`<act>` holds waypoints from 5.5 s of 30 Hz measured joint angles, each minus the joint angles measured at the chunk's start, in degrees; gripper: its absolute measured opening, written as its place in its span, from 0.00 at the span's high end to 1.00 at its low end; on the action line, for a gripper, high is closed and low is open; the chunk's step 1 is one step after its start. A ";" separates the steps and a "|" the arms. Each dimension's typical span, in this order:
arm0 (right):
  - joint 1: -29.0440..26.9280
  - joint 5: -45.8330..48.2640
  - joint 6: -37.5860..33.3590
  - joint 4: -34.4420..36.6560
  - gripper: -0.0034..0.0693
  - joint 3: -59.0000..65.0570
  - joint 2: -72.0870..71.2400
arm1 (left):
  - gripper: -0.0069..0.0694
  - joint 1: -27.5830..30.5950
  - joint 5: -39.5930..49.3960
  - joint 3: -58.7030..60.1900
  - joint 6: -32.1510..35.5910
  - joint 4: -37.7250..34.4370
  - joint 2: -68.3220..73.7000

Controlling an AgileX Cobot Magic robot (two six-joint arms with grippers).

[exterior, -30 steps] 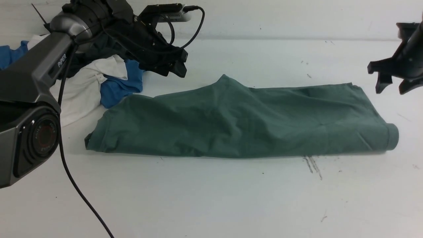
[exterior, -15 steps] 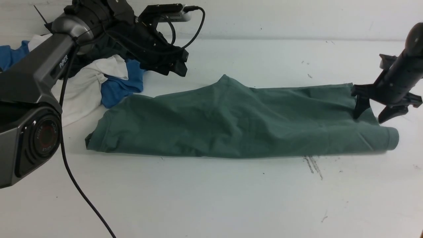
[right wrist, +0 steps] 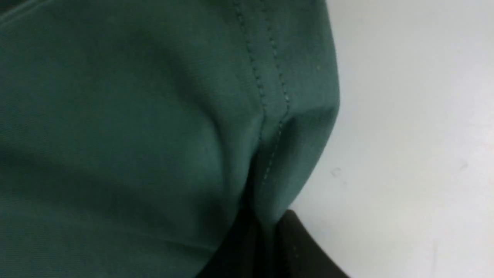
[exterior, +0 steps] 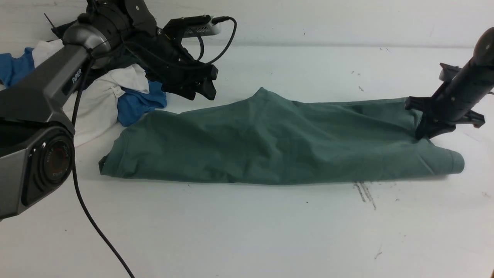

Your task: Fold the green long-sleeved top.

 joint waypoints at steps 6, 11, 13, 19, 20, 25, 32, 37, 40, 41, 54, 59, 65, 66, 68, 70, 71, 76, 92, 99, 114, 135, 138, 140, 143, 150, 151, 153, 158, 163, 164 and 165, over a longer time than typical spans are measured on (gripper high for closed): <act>0.00 0.11 -0.11 -8.39 0.92 8.48 -8.68 | 0.52 4.25 2.47 -1.92 -2.43 0.00 -2.87; 0.00 0.11 0.59 -15.56 0.92 20.36 -17.19 | 0.85 7.69 2.48 3.64 -5.75 0.51 -9.26; -0.10 0.06 1.54 -17.21 0.92 24.81 -19.42 | 0.90 7.86 2.35 11.26 -4.75 1.53 -14.66; -1.35 0.20 3.54 -18.91 0.92 32.89 -22.24 | 0.91 7.72 2.91 34.56 -1.24 3.74 -29.10; -1.55 0.20 3.95 -18.93 0.92 33.02 -22.24 | 0.91 7.72 2.64 36.23 -1.24 4.10 -29.71; -1.62 0.02 4.22 -18.93 0.92 33.20 -22.24 | 0.86 7.72 0.13 35.41 -2.38 4.32 -27.09; -1.67 -0.10 4.27 -18.81 0.92 33.20 -22.24 | 0.60 7.72 -2.25 25.17 -6.17 4.78 -15.99; -1.69 -0.10 4.27 -18.62 0.92 33.20 -22.24 | 0.40 7.60 -2.97 19.64 -6.50 4.69 -9.24; -1.69 -0.15 4.27 -18.30 0.92 33.20 -22.24 | 0.33 7.39 -5.60 18.57 -6.45 4.69 -7.10; -1.69 -0.15 4.27 -18.30 0.92 33.20 -22.24 | 0.32 7.39 -5.77 18.49 -6.45 4.69 -6.82; -1.69 -0.15 4.40 -17.82 0.92 33.20 -22.24 | 0.28 6.04 -8.50 17.93 -3.89 1.18 -0.96; -1.69 -0.15 4.40 -17.82 0.92 33.20 -22.24 | 0.35 5.80 -8.31 17.46 -3.41 0.86 -0.24; -1.69 -0.20 4.40 -17.82 0.92 33.20 -22.24 | 0.80 6.18 -4.83 17.16 -2.87 0.30 0.10; -1.69 -0.20 4.40 -17.82 0.92 33.20 -22.24 | 0.84 6.40 -3.69 17.11 -2.56 0.27 0.10; -1.69 -0.21 4.40 -17.80 0.92 33.20 -22.24 | 0.87 7.24 -0.85 17.04 -1.51 0.20 -0.23; -1.69 -0.26 4.40 -17.07 0.92 33.20 -22.24 | 0.87 8.47 0.86 17.04 -0.82 0.48 -1.24; -1.69 -0.26 4.40 -16.46 0.92 33.20 -22.24 | 0.87 9.19 1.23 17.24 -0.54 0.53 -1.96; -1.52 -0.26 6.08 -10.16 0.92 33.09 -22.24 | 0.87 14.68 2.37 23.62 1.12 0.80 -12.12; -1.61 -0.13 5.89 -6.53 0.40 32.97 -27.37 | 0.87 22.16 2.44 48.70 4.20 0.56 -40.69; -1.67 -0.12 -0.15 -2.59 0.40 40.16 -39.86 | 0.88 20.74 2.45 51.94 -0.03 -2.17 -48.44; -1.72 0.98 -3.82 -0.95 0.83 55.08 -62.40 | 0.88 -17.73 -14.15 45.56 -0.92 -22.11 -37.27; -1.72 1.31 -4.35 -0.49 0.97 55.08 -66.53 | 0.58 -32.33 -14.38 18.60 -0.97 -24.18 -8.61; -1.72 1.31 -4.35 -0.26 0.97 55.08 -66.59 | 0.48 -30.76 -13.22 16.45 -0.97 -24.24 -8.66; -1.72 1.31 -4.35 0.06 0.97 55.08 -66.72 | 0.46 -29.17 -10.89 14.68 -0.85 -24.24 -8.99; -1.72 1.31 -4.35 0.71 0.97 55.13 -67.63 | 0.47 -25.69 -6.32 11.79 -1.03 -24.13 -10.14; -1.72 1.65 -4.35 1.70 0.97 55.13 -78.62 | 0.81 -12.28 2.02 2.84 -2.14 -22.09 -17.31; -1.72 1.73 -4.35 1.70 0.97 55.13 -79.04 | 0.82 -11.97 2.12 2.84 -2.14 -21.93 -17.58; -1.72 2.01 -4.40 1.70 0.97 55.19 -83.03 | 0.89 -9.25 2.67 2.46 -2.47 -19.94 -20.23; -1.72 0.45 -6.54 1.65 0.97 61.83 -98.99 | 0.91 -5.85 3.15 2.19 -4.02 -11.42 -25.37; -1.72 -13.05 -9.90 3.21 0.97 77.76 -116.25 | 0.91 -5.93 3.97 2.19 -4.02 -5.56 -26.56; -1.72 -19.07 -10.59 4.55 0.97 83.64 -120.77 | 0.91 -5.93 3.97 2.19 -4.02 -5.05 -26.47; -1.72 -23.40 -11.57 5.47 0.97 87.74 -123.43 | 0.91 -5.93 4.03 2.19 -4.02 -4.89 -26.34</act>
